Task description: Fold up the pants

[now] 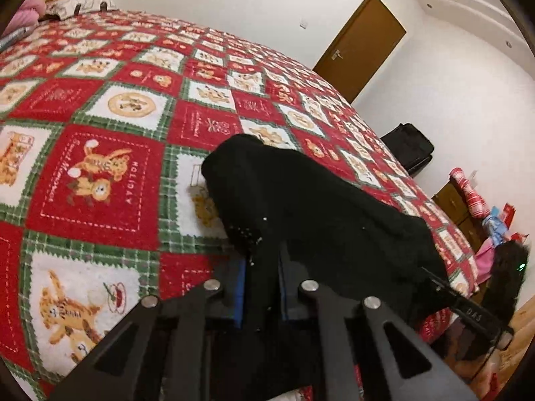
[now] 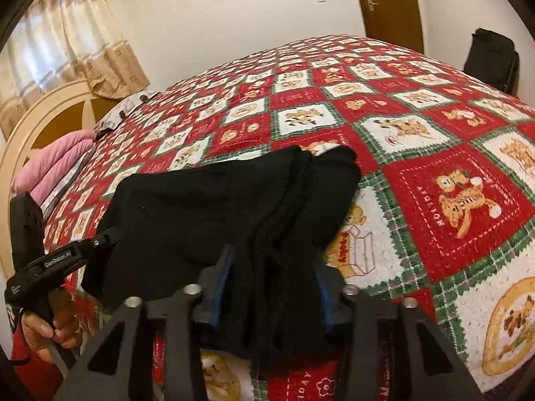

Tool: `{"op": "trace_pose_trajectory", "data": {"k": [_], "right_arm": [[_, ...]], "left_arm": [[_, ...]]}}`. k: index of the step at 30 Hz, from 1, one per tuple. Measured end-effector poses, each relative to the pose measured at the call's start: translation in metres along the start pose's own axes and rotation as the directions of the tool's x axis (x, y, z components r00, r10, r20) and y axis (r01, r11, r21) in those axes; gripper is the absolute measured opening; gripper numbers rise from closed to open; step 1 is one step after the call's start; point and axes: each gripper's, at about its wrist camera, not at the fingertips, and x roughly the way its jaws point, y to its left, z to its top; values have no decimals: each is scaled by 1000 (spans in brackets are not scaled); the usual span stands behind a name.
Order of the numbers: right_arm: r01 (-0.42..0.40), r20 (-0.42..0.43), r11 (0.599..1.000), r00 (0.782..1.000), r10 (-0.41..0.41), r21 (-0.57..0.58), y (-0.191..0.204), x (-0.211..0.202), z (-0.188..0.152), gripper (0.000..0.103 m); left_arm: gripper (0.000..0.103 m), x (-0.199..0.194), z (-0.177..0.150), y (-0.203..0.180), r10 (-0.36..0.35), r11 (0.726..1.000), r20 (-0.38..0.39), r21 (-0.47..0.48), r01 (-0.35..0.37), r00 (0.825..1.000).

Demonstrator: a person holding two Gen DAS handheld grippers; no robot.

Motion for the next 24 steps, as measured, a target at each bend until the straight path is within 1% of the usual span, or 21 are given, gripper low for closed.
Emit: {"op": "trace_pose_trajectory", "data": {"k": [2, 4, 8, 10, 12, 15, 16, 18, 19, 20, 21, 22, 23, 24], "right_arm": [[11, 17, 999, 1000, -10, -51, 11, -8, 4, 33], [-4, 34, 997, 999, 7, -78, 20, -17, 9, 32], [-97, 74, 990, 992, 105, -99, 41, -34, 31, 31], [-129, 90, 983, 986, 141, -128, 55, -36, 41, 31], [-184, 100, 969, 974, 201, -163, 75, -35, 52, 31], [-239, 121, 942, 955, 272, -236, 111, -25, 70, 31], [-256, 126, 932, 947, 294, -255, 123, -21, 76, 31], [-317, 131, 909, 923, 361, -270, 149, -10, 92, 31], [-348, 136, 896, 909, 394, -276, 162, -2, 102, 31], [-364, 140, 887, 899, 414, -283, 173, 5, 109, 31], [-378, 140, 880, 892, 429, -288, 181, 12, 116, 31], [-393, 134, 873, 886, 444, -290, 188, 21, 123, 31], [-412, 125, 864, 879, 461, -291, 195, 33, 130, 31], [-423, 114, 857, 875, 471, -293, 202, 47, 137, 31]], "left_arm": [[12, -7, 2, -4, 12, 1000, 29, 16, -12, 1000], [12, -16, 7, -4, 17, 1000, 56, 21, -18, 998], [11, -31, 20, -4, 22, 999, 96, 27, -25, 995], [11, -41, 25, -4, 55, 997, 137, 50, -62, 989], [11, -56, 37, -1, 98, 990, 196, 79, -116, 976], [11, -70, 54, 14, 130, 987, 244, 62, -149, 961], [11, -76, 63, 24, 148, 985, 261, 50, -166, 954], [11, -84, 77, 37, 183, 979, 287, 37, -201, 940], [11, -91, 87, 47, 216, 971, 308, 31, -237, 927], [11, -94, 94, 53, 234, 966, 323, 29, -257, 917], [11, -99, 100, 59, 255, 960, 338, 24, -280, 906], [11, -105, 108, 69, 281, 952, 357, 17, -306, 891], [11, -108, 112, 74, 295, 946, 368, 15, -323, 882], [11, -111, 118, 82, 320, 937, 380, 11, -350, 868]]}}
